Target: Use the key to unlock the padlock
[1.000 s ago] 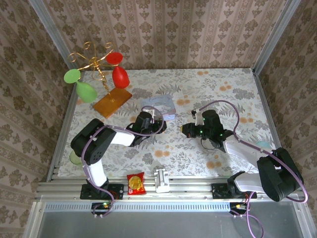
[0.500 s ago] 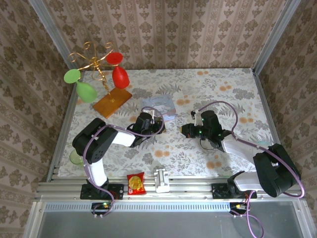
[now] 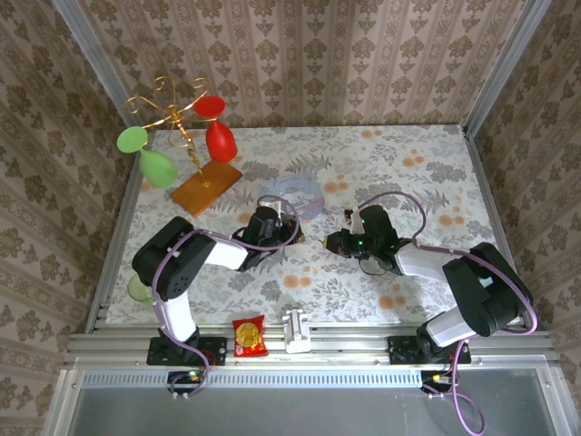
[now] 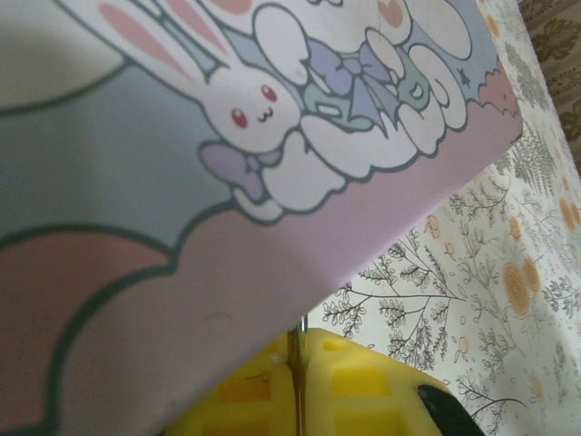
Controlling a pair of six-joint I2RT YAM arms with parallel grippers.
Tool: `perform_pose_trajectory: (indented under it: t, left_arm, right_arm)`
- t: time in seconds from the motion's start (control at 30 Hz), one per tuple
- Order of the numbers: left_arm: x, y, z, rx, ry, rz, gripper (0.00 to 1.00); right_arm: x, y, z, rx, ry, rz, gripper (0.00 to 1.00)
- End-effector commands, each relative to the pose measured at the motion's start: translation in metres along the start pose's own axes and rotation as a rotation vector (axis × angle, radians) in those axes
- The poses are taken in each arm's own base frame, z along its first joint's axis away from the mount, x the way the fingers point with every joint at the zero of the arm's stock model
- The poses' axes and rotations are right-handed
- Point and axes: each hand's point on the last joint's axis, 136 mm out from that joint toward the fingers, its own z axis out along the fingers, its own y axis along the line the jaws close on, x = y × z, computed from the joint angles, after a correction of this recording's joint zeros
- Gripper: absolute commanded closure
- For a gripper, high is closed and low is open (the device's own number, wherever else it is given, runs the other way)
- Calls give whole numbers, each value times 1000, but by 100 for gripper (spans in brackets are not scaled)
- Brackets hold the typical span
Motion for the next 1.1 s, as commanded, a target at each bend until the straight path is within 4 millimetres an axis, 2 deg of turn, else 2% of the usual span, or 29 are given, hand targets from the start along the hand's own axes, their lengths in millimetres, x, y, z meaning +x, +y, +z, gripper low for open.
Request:
perform_pose_trajectory:
  t: [0.0,0.07,0.13,0.43,0.67,0.97,1.07]
  left_arm:
    - [6,10,-2,-84,21,39,88]
    - [10,14,0,-89,33,36,85]
    - [11,14,1,-83,30,31,78]
    - [16,8,6,-73,52,46,75]
    - [16,4,10,-52,57,54,62]
    - [12,-3,20,-20,50,35,62]
    - [15,-1,22,-24,61,26,67]
  right_arm:
    - [8,-4,3,21,16,42,100]
    - [9,-10,4,41,18,50,100]
    - [11,-11,6,45,28,53,100]
    - [13,-17,10,65,45,49,100]
    - [13,-20,13,67,42,45,100]
    - [17,-27,12,84,44,47,100]
    - [19,-29,13,87,44,50,100]
